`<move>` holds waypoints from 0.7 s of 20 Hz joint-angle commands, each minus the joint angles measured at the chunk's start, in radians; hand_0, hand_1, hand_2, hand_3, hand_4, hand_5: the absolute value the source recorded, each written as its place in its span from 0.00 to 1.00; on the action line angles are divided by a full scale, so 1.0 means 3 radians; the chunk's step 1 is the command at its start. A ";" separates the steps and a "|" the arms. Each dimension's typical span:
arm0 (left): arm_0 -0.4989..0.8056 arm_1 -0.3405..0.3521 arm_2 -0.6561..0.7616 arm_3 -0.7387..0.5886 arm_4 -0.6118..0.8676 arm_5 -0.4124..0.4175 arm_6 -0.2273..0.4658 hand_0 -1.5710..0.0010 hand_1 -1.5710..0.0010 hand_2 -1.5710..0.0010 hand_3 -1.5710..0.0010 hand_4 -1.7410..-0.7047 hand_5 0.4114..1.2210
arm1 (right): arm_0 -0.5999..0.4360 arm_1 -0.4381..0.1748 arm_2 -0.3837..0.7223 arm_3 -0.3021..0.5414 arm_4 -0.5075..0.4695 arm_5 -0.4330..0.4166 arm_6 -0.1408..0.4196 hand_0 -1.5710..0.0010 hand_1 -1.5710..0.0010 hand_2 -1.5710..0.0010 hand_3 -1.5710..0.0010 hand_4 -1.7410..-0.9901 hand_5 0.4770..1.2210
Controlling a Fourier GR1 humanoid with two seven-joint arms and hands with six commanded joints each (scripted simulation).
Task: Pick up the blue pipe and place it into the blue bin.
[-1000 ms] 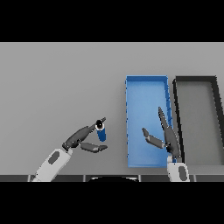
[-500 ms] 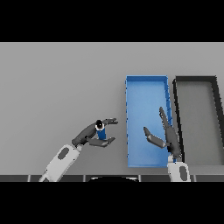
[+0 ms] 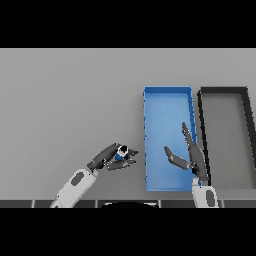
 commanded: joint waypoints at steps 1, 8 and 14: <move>-0.0019 -0.0020 0.0009 -0.0066 0.0007 0.0040 0.0025 0.09 0.08 0.07 0.12 0.05 0.94 | -0.0030 0.0024 0.0019 -0.0005 0.0028 -0.0024 0.0042 1.00 1.00 1.00 1.00 0.74 0.17; -0.0132 -0.0152 -0.0042 -0.0529 0.0121 0.0111 0.0154 0.02 0.02 0.02 0.07 0.01 0.99 | 0.0008 0.0000 0.0006 0.0028 0.0071 -0.0041 -0.0039 1.00 1.00 1.00 1.00 0.77 0.17; -0.0177 -0.0090 -0.0102 -0.0783 0.0123 0.0093 0.0467 0.01 0.00 0.00 0.05 0.00 1.00 | 0.0005 -0.0043 -0.0016 -0.0012 0.0066 -0.0036 -0.0103 1.00 1.00 1.00 1.00 0.81 0.17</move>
